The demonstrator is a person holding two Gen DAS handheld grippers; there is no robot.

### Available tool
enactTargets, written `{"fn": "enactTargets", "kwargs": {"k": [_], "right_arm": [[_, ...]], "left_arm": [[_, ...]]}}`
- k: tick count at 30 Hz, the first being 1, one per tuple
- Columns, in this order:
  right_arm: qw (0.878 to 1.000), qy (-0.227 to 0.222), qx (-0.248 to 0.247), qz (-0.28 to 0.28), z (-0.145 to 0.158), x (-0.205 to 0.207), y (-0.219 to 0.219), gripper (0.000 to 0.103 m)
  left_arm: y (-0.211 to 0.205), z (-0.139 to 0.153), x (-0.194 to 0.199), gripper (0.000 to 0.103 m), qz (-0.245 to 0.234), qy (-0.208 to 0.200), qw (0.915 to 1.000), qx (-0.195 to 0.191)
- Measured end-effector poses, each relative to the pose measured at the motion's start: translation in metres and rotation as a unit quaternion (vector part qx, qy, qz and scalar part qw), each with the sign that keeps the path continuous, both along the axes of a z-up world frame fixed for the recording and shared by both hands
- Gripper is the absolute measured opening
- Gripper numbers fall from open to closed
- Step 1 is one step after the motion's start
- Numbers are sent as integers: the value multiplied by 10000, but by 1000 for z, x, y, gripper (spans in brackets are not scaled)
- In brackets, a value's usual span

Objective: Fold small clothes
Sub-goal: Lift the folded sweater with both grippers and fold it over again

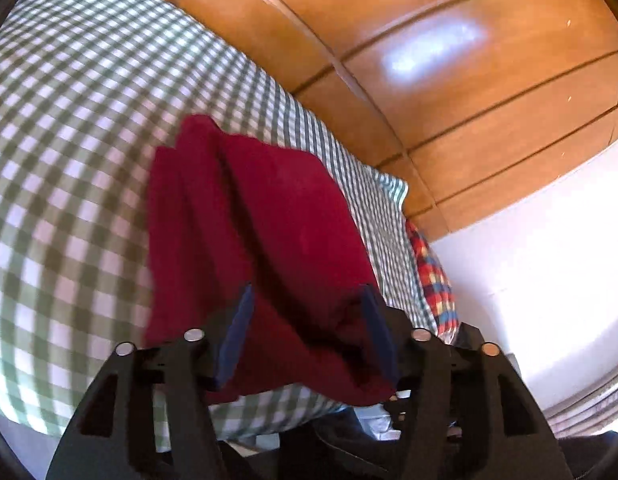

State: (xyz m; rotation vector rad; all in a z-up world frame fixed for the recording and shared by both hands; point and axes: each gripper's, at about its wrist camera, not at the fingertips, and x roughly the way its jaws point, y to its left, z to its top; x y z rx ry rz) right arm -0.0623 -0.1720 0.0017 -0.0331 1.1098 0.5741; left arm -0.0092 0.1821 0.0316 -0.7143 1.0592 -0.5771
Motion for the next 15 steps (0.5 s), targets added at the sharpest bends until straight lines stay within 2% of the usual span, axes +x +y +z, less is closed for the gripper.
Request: {"fn": "enactTargets", "kwargs": {"k": [5,6,7,8,10,14,15], "right_arm": [[9986,-33,378,-358,0,15,10,77],[9980,-62,471,-408,4,23,10,76],[9977,-111,541,-393,7,24,7,69],[9977,-141,562,-362,9,25,8,61],[9981,-265,509,-235,15,29,16,57],[9984,-424,349,-148,15,31,27,57],[9983,-396,382,-178,14,33,26,57]], "left_arm": [[-22,-5,15,55,-227,172,9994,-207],[-25,-7,20,55,-237,234,9991,-253],[-26,-10,25,55,-246,295,9988,-299],[-28,-12,27,55,-283,320,9984,-371],[-30,-16,31,55,-308,374,9980,-412],[-27,-31,40,55,-221,651,9963,-521],[-26,-35,42,48,-181,692,9961,-511]]}}
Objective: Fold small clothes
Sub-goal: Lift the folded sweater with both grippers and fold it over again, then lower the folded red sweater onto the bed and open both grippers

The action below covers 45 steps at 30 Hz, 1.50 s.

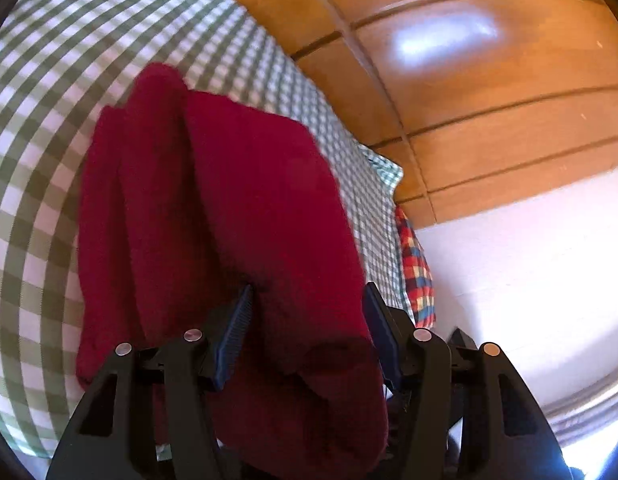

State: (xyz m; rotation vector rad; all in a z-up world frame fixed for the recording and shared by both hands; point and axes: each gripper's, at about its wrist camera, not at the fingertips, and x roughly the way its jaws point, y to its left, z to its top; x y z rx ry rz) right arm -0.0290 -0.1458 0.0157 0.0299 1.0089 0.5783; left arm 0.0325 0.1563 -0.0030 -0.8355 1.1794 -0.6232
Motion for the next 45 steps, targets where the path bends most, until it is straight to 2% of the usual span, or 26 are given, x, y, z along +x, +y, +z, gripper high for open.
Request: {"fn": "enactTargets", "kwargs": {"k": [1,2,3,4,7,9,11,13,14,16,18,19,20,23,26,28,34,41,45], "right_arm": [[10000,14,16,-13,-1,1,-1,56],[10000,4,20,-25,-1,2,-1,54],[10000,-33,15,-29,0,2,0,52],[10000,-83,16,-18,4,-3,-2,49],[9992,-349,93,144,24,-20,-2,47],[9984,-495,4,266,27,-21,6,46],[9976,-478,-329,371,15,-17,17,43],[9983,-106,-405,397,-7,-11,21,40],[9984,128,-385,397,-20,-8,22,40],[9986,80,-358,374,-25,-9,21,41],[9983,110,-369,440,-22,-9,19,47],[9981,121,-387,457,-21,-10,17,58],[9978,165,-408,486,-19,-10,13,69],[9969,361,-322,628,-12,-13,-6,76],[9972,403,-203,602,0,-15,-23,76],[9984,368,58,424,17,-12,-41,77],[9988,-45,490,65,50,16,-46,78],[9993,-180,251,201,41,38,5,74],[9992,-160,271,260,32,40,15,74]], "left_arm": [[1,1,0,25,3,-65,9999,77],[1,4,0,18,29,-205,9994,279],[4,13,-2,16,107,-472,9976,499],[8,22,-5,15,192,-709,9959,531],[20,52,-23,14,348,-1475,9856,748],[28,54,-33,14,419,-1606,9811,999],[36,38,-38,14,444,-1404,9800,1337],[34,4,-38,14,396,-972,9764,1886],[32,-7,-39,14,372,-916,9744,2018],[30,-17,-45,14,416,-1020,9713,2107],[30,-12,-45,14,445,-1027,9705,2136],[28,-8,-45,14,436,-1077,9680,2225],[24,-1,-45,15,402,-1150,9636,2378],[16,14,-43,15,383,-1378,9530,2672],[9,31,-45,18,516,-1725,9373,2985],[-1,40,-45,18,644,-1972,9165,3422],[-30,47,-39,18,627,-2353,8856,3955],[-40,31,-38,18,380,-2376,8753,4196],[-37,21,-36,18,318,-2264,8762,4242]]}}
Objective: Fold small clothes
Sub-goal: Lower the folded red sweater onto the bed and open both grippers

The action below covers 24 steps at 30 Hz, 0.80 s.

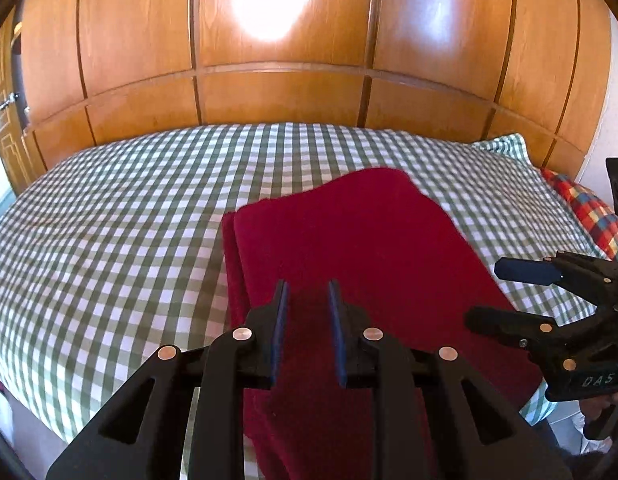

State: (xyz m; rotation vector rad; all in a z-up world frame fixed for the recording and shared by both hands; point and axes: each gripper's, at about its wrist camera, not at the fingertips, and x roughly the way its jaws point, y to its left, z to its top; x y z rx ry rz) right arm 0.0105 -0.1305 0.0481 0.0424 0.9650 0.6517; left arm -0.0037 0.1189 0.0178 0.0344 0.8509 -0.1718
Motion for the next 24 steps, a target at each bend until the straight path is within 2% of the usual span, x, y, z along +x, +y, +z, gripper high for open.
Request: {"fn": "enactTargets", "kwargs": {"k": [6,12,17,21,24], "right_arm": [[9986,458,218,-143,-35,7,-1,75],[9976,546,337,-252,-41,9,-3,78],[9968,618,341,-366,-33,2,-7,81],[9980,436,204,-413,-11,5,-11,84],[9980,320,182,-509,-1,12,-17,84]], "left_arm": [[0,-18,2,18,4,228,9997,17],[-1,-22,0,18,-1,238,9997,28],[2,-22,-3,18,-7,230,9997,7],[6,-23,-7,18,57,199,9998,-70],[16,-13,-13,18,193,39,9989,-417]]}}
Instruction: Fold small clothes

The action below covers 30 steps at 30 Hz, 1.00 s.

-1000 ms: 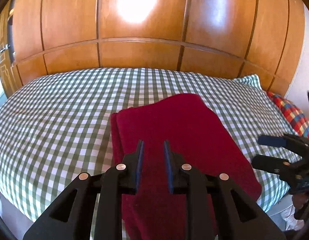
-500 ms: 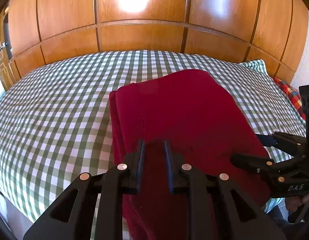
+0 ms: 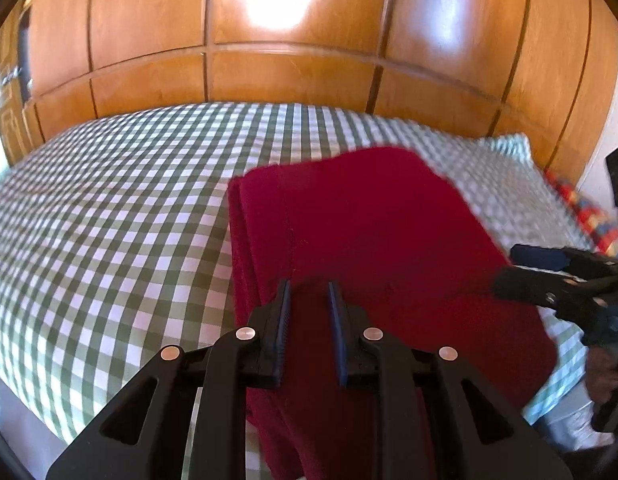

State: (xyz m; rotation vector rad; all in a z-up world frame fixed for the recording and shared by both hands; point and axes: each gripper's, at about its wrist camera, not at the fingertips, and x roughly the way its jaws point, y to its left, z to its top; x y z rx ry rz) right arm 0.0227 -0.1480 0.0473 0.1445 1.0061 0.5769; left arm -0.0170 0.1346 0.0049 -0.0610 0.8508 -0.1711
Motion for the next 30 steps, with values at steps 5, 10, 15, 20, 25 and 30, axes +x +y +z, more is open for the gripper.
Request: {"fn": "enactTargets", "kwargs": {"k": [5,10,15,20,25,30], "right_arm": [[9997,-47,-13,-250,6,12,-6,84],[9997,-172,-55,-170,10,8,3,84],[9994,-275,-200,48,5,-1,17,84],[9996,-146,-240,92,-10,-3,23,84],[9996,-118,-183,156,-18,-10,36,87],[9992,-182,-306,160,-27,-7,45,89]], "left_arm": [[22,15,9,29,296,-122,9990,-306],[36,8,34,47,359,192,9974,-593],[36,0,55,47,299,406,9956,-787],[29,-8,61,11,149,525,9945,-896],[28,8,49,10,291,69,9979,-567],[17,-34,62,5,454,529,9972,276]]}}
